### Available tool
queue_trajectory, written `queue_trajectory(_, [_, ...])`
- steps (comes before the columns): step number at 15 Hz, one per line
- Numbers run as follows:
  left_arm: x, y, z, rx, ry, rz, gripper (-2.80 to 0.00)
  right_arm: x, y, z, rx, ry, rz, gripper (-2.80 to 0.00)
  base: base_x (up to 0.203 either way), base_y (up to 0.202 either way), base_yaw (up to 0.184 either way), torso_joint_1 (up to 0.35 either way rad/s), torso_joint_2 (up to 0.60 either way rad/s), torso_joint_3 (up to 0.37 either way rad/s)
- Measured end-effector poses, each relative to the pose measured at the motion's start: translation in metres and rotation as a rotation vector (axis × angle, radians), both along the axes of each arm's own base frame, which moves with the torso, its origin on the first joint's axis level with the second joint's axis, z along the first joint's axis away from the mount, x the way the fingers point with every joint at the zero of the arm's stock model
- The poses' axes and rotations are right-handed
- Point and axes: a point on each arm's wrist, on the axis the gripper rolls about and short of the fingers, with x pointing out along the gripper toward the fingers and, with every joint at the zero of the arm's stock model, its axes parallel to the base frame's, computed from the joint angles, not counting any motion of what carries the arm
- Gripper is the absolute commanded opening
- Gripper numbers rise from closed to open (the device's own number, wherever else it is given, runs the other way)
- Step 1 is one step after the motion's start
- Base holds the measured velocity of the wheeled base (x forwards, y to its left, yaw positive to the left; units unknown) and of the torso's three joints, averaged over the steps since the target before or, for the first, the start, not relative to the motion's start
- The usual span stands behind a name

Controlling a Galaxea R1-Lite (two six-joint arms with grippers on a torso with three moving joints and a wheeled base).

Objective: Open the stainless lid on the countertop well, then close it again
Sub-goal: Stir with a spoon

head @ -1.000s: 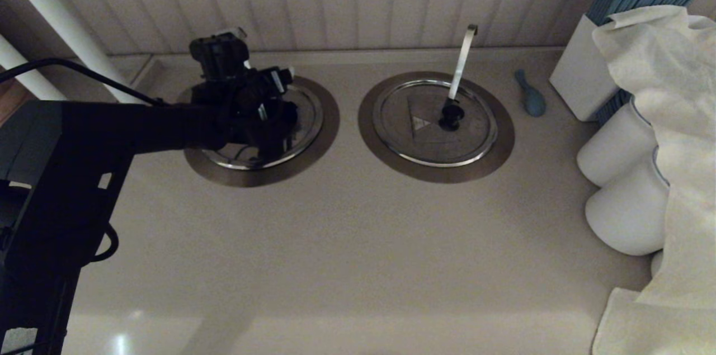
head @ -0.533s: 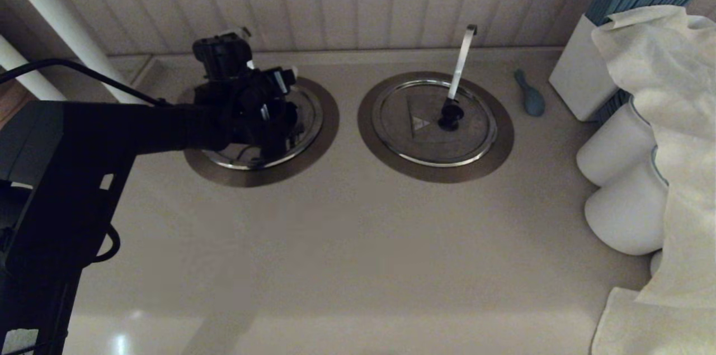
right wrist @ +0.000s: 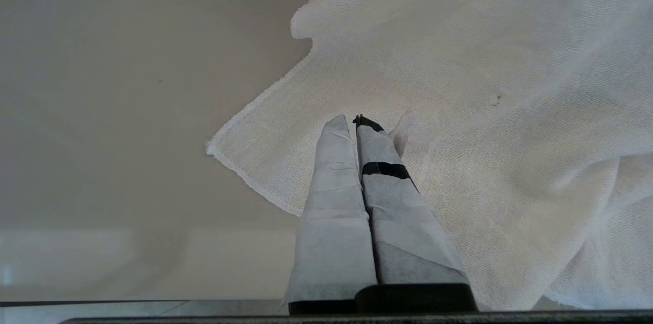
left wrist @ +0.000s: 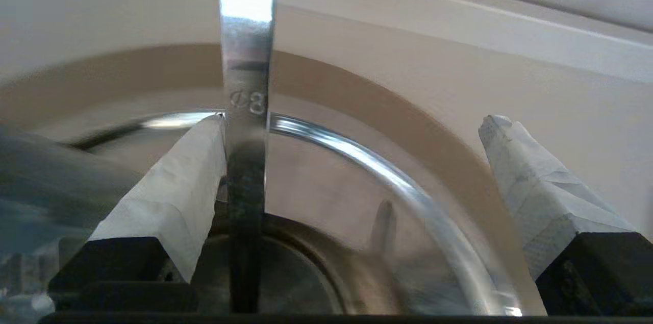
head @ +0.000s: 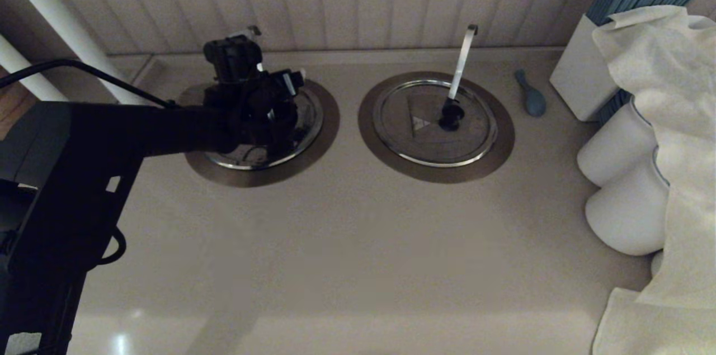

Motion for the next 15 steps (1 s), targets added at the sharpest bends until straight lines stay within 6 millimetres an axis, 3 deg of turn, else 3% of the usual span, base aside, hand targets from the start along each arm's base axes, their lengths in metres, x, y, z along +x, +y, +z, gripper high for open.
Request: queue_trajectory(15, [-0.016,-0.023,0.0,0.004,0.008,-0.05,0.0,0.0,0.0,0.0,0.0,0.0,0.0,-2.8,0.0,0.0,0.0,0.0,0.0,0.0])
